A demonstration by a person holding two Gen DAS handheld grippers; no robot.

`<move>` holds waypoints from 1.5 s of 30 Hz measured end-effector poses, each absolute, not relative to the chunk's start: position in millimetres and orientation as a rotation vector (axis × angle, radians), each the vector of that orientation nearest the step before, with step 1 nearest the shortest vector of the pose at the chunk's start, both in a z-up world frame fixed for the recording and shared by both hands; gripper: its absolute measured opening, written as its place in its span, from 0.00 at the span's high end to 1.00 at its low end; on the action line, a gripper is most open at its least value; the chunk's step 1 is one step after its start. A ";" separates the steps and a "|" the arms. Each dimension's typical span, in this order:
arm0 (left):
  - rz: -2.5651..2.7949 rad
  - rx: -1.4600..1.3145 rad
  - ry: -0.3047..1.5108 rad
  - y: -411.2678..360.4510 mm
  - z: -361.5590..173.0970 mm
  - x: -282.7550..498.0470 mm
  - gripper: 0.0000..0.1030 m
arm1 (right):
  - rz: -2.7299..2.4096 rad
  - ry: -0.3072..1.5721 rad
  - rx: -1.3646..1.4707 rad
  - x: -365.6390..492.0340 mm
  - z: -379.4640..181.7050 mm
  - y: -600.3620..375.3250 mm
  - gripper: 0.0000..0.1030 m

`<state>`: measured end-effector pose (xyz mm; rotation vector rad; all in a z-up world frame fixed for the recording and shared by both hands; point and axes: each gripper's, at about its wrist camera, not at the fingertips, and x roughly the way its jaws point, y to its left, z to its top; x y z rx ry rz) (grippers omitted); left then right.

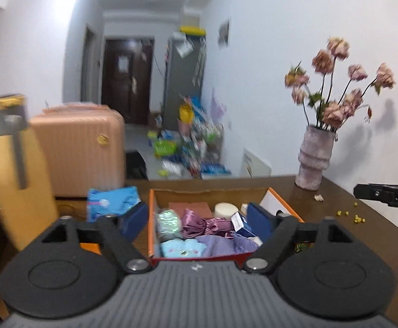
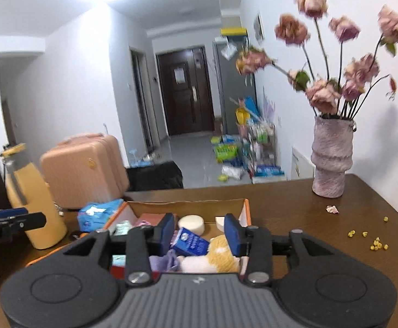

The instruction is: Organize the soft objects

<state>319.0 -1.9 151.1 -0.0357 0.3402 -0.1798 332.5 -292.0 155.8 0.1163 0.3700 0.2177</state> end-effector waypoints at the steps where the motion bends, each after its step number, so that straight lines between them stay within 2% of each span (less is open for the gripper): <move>1: -0.175 -0.024 0.312 -1.8 145.8 297.9 0.15 | 0.219 0.346 0.106 314.3 149.0 -289.6 0.51; 6: -0.179 -0.007 0.221 0.3 115.8 202.1 0.04 | 0.248 0.272 0.070 212.5 109.5 -278.2 0.43; 9: -0.153 0.014 0.192 -2.9 93.5 151.9 0.02 | 0.256 0.273 0.093 161.0 80.9 -273.0 0.40; 12: -0.123 -0.036 0.238 -4.5 68.2 115.4 0.01 | 0.246 0.312 0.143 125.1 52.7 -270.8 0.38; 15: -0.138 -0.024 0.308 -11.4 50.9 102.0 0.01 | 0.231 0.343 0.141 102.3 30.9 -268.0 0.38; 22: -0.162 -0.014 0.320 -20.2 44.1 112.8 0.01 | 0.218 0.378 0.157 105.8 15.6 -268.9 0.38; 29: -0.261 -0.035 0.375 -39.1 39.9 171.5 0.02 | 0.196 0.431 0.217 154.6 8.6 -287.7 0.39; 32: -0.315 -0.054 0.401 -54.1 39.7 214.9 0.11 | 0.194 0.438 0.256 191.0 10.8 -301.9 0.45; 34: -0.356 -0.069 0.429 -66.9 39.1 249.6 0.22 | 0.181 0.452 0.280 223.8 12.1 -312.5 0.47; 36: -0.396 -0.076 0.459 -81.0 37.5 285.3 0.27 | 0.176 0.469 0.313 261.2 11.1 -324.1 0.49; 41: -0.475 -0.181 0.629 -108.5 15.2 389.8 0.34 | 0.160 0.545 0.387 355.3 -3.2 -343.6 0.58; 45: -0.465 -0.252 0.708 -120.4 -7.9 437.6 0.39 | 0.144 0.600 0.391 406.4 -18.9 -345.4 0.59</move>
